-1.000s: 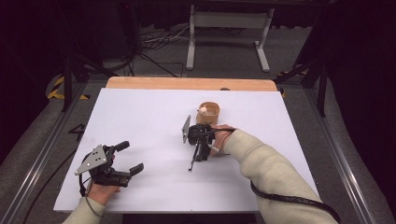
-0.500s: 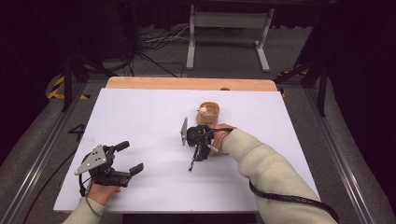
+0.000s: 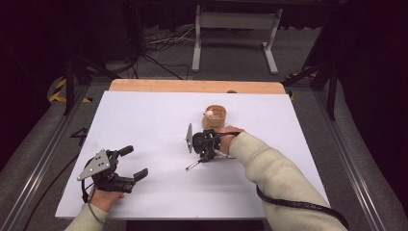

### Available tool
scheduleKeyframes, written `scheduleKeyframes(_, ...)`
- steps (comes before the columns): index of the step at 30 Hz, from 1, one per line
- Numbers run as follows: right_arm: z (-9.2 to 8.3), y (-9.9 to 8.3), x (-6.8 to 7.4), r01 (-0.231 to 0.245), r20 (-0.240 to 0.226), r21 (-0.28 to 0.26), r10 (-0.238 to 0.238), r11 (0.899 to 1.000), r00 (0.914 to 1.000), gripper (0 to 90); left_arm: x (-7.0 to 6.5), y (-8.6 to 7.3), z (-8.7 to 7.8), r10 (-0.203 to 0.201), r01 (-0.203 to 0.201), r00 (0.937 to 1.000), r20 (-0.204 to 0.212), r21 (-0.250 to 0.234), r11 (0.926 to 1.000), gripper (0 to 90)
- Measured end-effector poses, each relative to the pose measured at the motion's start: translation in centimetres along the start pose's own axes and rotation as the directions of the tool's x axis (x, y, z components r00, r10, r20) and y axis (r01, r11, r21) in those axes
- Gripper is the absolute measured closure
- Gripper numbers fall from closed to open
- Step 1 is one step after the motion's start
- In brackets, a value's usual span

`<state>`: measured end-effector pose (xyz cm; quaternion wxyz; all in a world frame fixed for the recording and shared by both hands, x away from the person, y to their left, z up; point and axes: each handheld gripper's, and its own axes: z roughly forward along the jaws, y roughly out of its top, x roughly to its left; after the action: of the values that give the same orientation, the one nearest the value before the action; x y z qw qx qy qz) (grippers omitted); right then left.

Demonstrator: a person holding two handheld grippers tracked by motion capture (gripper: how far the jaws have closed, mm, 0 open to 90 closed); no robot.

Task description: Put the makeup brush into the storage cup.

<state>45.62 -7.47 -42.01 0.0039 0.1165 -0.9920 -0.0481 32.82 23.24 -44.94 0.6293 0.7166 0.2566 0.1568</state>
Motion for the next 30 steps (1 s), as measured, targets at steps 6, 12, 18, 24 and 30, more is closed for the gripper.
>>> scheduleKeyframes(6, 0.1, 0.0, 0.1, 0.001, 0.002, -0.003, -0.001, 1.0, 1.0, 83.2, 0.0, 0.0, 0.0, 0.0, 0.0, 1.0, 0.001, 0.002, 1.0, 1.8)
scheduleKeyframes(12, -0.2, -0.2, 0.1, -0.006, 0.011, -0.002, 0.006, 1.0, 0.9999, 83.5, 0.0, 0.0, 0.0, 0.0, 0.0, 1.0, 0.002, 0.002, 1.0, 1.8)
scheduleKeyframes(18, -1.3, -0.6, 0.2, -0.029, 0.028, -0.044, 0.03, 0.999, 0.9992, 83.5, 0.0, 0.0, 0.0, -0.001, 0.0, 1.0, 0.001, 0.004, 1.0, 1.8)
scheduleKeyframes(24, -2.8, -1.1, 0.3, -0.039, 0.056, -0.138, 0.047, 0.99, 0.9973, 83.5, 0.0, 0.0, 0.1, -0.001, 0.001, 1.0, -0.001, 0.003, 1.0, 1.8)
scheduleKeyframes(30, -3.9, -1.6, 0.5, -0.044, 0.075, -0.247, 0.064, 0.968, 0.9951, 83.5, 0.0, 0.0, 0.1, -0.001, 0.001, 1.0, -0.001, 0.002, 1.0, 1.7)
